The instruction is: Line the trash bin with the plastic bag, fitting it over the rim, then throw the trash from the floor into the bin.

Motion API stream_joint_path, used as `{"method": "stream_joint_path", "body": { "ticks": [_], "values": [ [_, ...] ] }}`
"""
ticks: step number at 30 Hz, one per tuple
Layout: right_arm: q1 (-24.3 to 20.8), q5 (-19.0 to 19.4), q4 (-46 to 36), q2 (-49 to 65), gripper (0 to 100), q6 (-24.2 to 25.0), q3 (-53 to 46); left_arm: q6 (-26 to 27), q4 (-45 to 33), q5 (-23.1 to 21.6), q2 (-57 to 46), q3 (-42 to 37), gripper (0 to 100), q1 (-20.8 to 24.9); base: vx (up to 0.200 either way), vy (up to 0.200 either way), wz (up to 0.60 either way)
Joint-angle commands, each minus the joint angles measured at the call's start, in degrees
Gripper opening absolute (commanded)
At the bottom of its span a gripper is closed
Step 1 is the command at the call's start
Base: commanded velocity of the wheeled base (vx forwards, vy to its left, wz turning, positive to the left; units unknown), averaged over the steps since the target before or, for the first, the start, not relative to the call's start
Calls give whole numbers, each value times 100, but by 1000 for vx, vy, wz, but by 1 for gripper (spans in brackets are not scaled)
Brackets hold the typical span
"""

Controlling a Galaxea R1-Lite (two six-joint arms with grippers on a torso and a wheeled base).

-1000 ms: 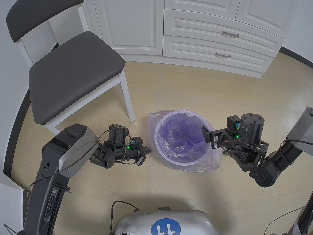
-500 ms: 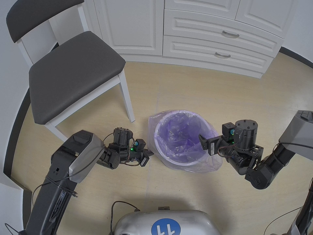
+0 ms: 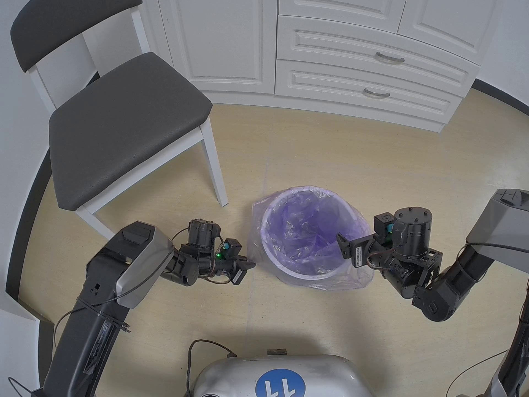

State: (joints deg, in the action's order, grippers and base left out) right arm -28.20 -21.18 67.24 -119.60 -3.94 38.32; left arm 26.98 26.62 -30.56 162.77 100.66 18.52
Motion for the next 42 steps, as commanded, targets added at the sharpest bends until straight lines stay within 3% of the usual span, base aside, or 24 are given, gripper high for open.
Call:
{"method": "stream_joint_path", "body": {
  "ticks": [1,6,12,15,30,40,41,42],
  "values": [
    [-10,-1,-1,-19,100,-2,-8,62,53,-2,-131,-301,100,-59,0,0,0],
    [-28,8,-1,-28,100,-2,-17,660,493,-2,-404,-899,100,-261,0,0,0],
    [-46,8,8,16,100,-2,-61,730,581,-11,-817,-1373,100,-296,0,0,0],
    [-54,-1,17,60,100,-2,-79,739,581,-240,-1125,-1593,100,-182,0,0,0],
    [-46,-1,17,209,100,-11,-123,712,836,-310,-1265,-1576,100,258,0,0,0],
    [-46,-1,26,200,100,-90,-131,668,765,-310,-1089,-1092,100,363,0,0,0],
    [-46,-1,26,209,100,-90,-131,668,765,-310,-1081,-1083,0,363,0,0,0],
    [-46,-1,34,200,100,-90,-131,668,757,-310,-1072,-1083,0,363,0,0,0]
  ]
}}
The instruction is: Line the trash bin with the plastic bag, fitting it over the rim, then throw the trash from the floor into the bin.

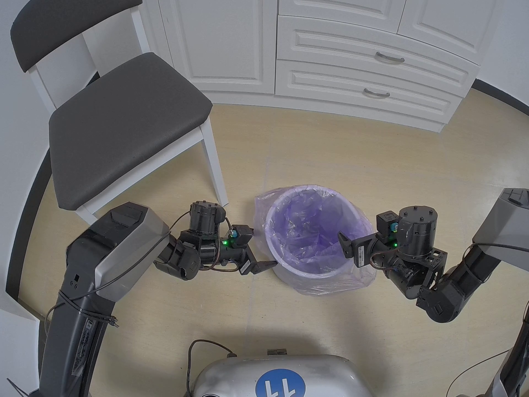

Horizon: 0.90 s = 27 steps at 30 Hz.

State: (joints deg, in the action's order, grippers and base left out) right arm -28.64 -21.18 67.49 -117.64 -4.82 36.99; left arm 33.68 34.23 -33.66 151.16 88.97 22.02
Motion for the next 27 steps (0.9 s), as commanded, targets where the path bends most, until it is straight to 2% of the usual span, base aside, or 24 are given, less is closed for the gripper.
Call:
{"method": "stream_joint_path", "body": {
  "ticks": [1,13,20,27],
  "values": [
    [-2,-1,1,4,100,-2,2,-2,-4,8,89,86,0,13,0,0,0],
    [-10,-1,10,-31,100,-2,2,-11,5,44,335,147,0,-145,0,0,0],
    [-10,8,1,-110,100,-2,10,-169,-83,44,801,710,0,-224,0,0,0],
    [-2,8,19,-303,100,-11,63,-178,-646,44,1187,1474,0,-198,0,0,0]
  ]
}}
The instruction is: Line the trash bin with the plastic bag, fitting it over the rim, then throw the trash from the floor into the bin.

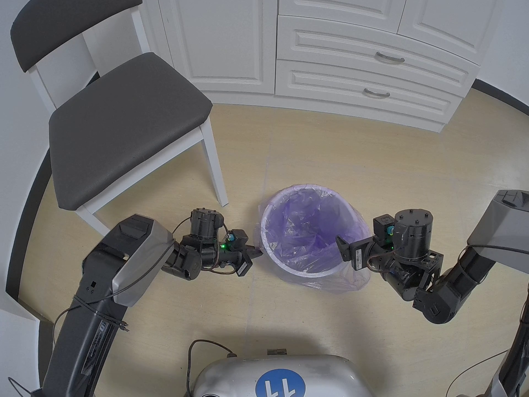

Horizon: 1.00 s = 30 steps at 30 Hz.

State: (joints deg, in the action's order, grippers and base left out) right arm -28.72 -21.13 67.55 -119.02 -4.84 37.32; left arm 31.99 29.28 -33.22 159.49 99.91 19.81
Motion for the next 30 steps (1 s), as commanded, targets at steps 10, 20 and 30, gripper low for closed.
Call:
{"method": "stream_joint_path", "body": {
  "ticks": [10,20,30],
  "values": [
    [86,3,13,-227,100,-8,100,-96,-142,-44,390,485,0,41,0,0,0],
    [95,3,74,-210,100,1,83,-123,-98,-273,161,46,100,5,0,0,0],
    [77,-67,-93,-218,100,-122,347,-272,1502,-580,-761,-2099,100,-135,0,0,0]
  ]
}}
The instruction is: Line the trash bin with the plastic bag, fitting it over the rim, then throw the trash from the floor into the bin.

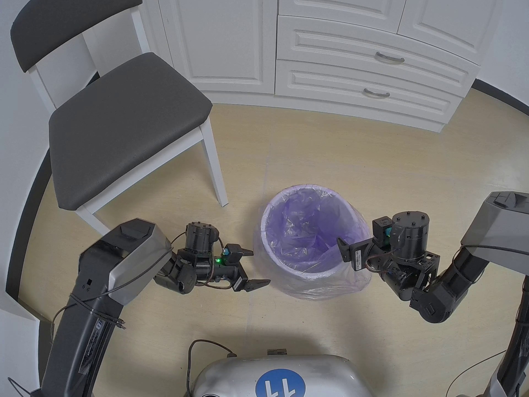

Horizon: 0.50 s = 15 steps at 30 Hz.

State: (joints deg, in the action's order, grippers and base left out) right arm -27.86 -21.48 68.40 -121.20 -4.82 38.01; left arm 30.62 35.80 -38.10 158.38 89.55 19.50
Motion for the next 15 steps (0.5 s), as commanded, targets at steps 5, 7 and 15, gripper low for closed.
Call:
{"method": "stream_joint_path", "body": {
  "ticks": [5,7,15],
  "values": [
    [-36,-67,-2059,202,100,-679,1367,-443,1860,-207,-1028,-2056,100,-131,0,0,0],
    [-88,-172,-2744,193,100,-767,1868,-513,2317,-269,-1187,-2522,100,-158,0,0,0],
    [-352,-603,-4028,-176,100,-925,3230,-856,3495,-260,-1424,-3260,100,-448,0,0,0]
  ]
}}
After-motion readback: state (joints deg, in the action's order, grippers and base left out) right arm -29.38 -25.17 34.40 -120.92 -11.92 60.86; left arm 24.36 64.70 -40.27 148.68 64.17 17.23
